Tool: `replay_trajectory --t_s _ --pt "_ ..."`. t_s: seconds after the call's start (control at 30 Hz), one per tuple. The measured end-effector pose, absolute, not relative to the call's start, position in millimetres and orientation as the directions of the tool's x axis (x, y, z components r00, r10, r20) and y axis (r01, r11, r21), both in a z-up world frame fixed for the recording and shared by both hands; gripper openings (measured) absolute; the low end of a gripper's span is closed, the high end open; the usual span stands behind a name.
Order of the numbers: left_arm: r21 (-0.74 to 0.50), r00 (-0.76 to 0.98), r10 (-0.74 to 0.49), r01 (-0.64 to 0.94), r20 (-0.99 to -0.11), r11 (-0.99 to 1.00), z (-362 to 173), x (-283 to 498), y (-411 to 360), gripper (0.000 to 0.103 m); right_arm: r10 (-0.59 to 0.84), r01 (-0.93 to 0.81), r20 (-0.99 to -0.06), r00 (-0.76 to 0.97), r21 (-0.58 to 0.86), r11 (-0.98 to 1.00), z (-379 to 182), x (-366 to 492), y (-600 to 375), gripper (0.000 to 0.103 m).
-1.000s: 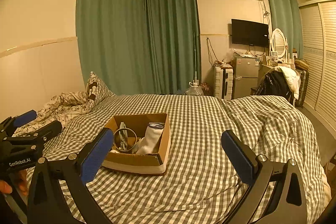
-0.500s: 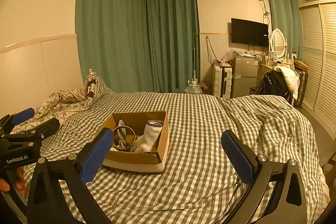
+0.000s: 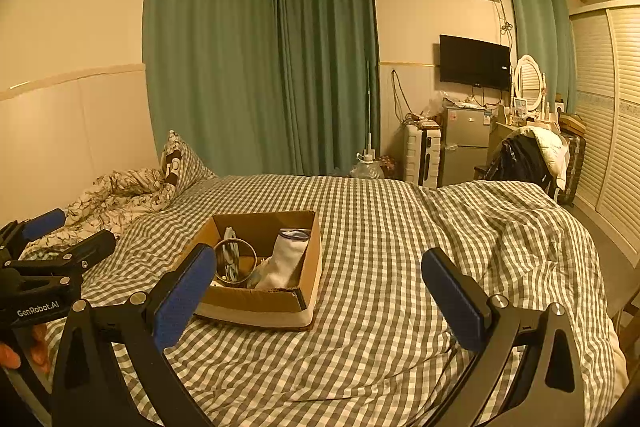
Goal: Organize objects
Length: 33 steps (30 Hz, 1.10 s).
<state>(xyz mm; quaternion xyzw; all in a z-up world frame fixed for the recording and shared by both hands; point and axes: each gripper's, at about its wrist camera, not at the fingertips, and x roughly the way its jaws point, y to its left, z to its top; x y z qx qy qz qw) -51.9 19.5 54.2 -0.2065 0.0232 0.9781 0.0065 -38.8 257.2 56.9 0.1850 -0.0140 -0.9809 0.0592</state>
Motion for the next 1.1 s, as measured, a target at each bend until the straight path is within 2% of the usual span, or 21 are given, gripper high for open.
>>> replay_trajectory --t_s 1.1 --pt "0.037 -0.912 0.011 -0.029 -0.411 -0.999 49.6 -49.9 19.6 0.103 -0.127 0.117 -0.386 -0.914 0.049 -0.992 48.1 -43.6 250.4 0.103"
